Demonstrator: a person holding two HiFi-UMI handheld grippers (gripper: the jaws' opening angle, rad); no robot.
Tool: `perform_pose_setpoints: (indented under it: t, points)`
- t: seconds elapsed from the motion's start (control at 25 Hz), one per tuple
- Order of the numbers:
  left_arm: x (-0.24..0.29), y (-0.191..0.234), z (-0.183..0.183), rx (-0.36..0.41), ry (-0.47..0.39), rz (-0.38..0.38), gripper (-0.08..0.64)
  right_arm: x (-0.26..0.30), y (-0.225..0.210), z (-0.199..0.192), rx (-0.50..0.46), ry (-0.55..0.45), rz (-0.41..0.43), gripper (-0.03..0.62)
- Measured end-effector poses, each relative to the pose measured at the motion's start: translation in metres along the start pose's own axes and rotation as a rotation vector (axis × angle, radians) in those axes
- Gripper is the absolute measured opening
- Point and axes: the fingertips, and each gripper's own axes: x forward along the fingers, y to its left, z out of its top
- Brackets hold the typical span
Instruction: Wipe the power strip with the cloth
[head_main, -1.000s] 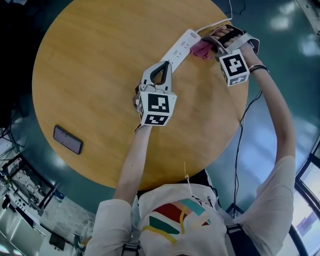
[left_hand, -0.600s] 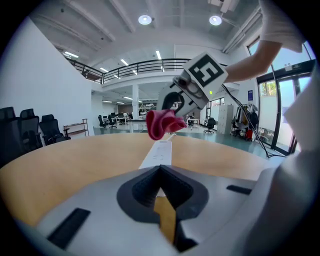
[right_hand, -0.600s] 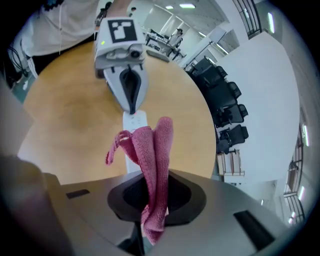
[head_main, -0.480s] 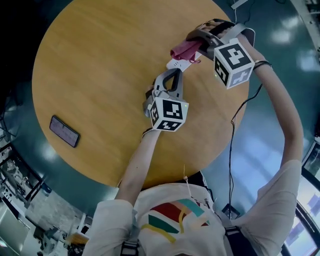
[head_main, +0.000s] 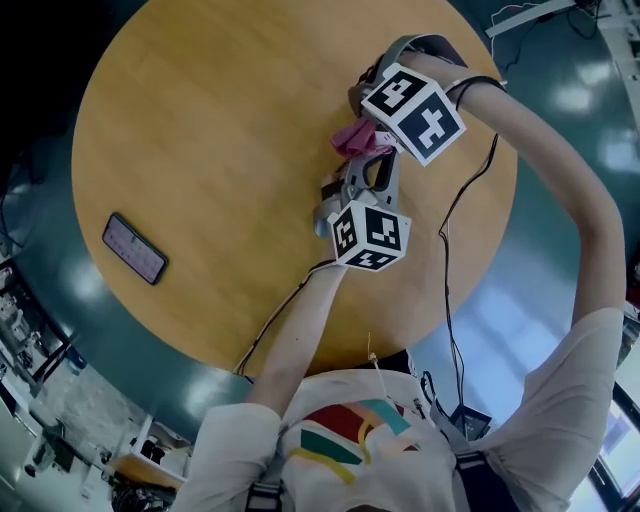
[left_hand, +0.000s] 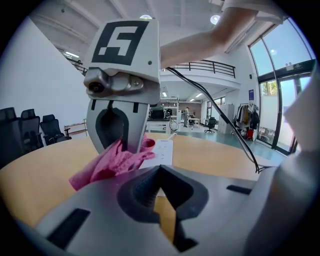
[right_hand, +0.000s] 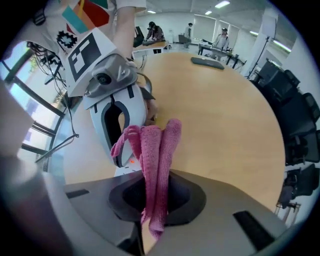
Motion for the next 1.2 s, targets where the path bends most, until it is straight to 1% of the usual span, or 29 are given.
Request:
perform_pose_setpoints:
  t: [0.08, 0.2, 0.32, 0.4, 0.56, 0.72, 0.88, 0.96, 1.08, 1.2]
  points:
    - [-0.001, 0.002, -0.005, 0.003, 0.001, 0.001, 0.041, 0.011, 0.004, 0.005, -0.018, 0.000, 0.055, 0.040]
    - [-0.001, 0.003, -0.009, 0.003, 0.002, 0.000, 0.041, 0.019, 0.003, 0.009, -0.029, -0.009, 0.086, 0.038]
    - [0.000, 0.002, -0.004, 0.001, 0.001, -0.001, 0.041, 0.015, 0.006, 0.006, -0.023, -0.010, 0.121, 0.040]
    - [0.000, 0.003, -0.003, 0.001, 0.001, -0.001, 0.041, 0.012, 0.008, 0.004, -0.022, -0.006, 0.135, 0.039]
    - [-0.001, 0.004, -0.008, -0.004, 0.001, 0.008, 0.041, 0.014, 0.013, -0.007, -0.014, 0.010, 0.132, 0.040]
    - [0.001, 0.006, -0.008, -0.009, -0.002, 0.018, 0.041, 0.013, 0.022, -0.046, 0.019, 0.100, 0.119, 0.040]
    - [0.000, 0.006, -0.008, -0.012, -0.001, 0.026, 0.041, 0.011, 0.038, -0.101, 0.054, 0.233, 0.105, 0.039]
    - [0.000, 0.006, -0.006, -0.014, 0.000, 0.029, 0.041, 0.008, 0.047, -0.127, 0.079, 0.285, 0.096, 0.040]
    - [0.001, 0.005, -0.006, -0.016, 0.000, 0.035, 0.041, 0.007, 0.058, -0.154, 0.134, 0.320, 0.080, 0.040]
    - [0.002, 0.004, -0.004, -0.019, 0.000, 0.038, 0.041, 0.006, 0.069, -0.172, 0.167, 0.341, 0.070, 0.040]
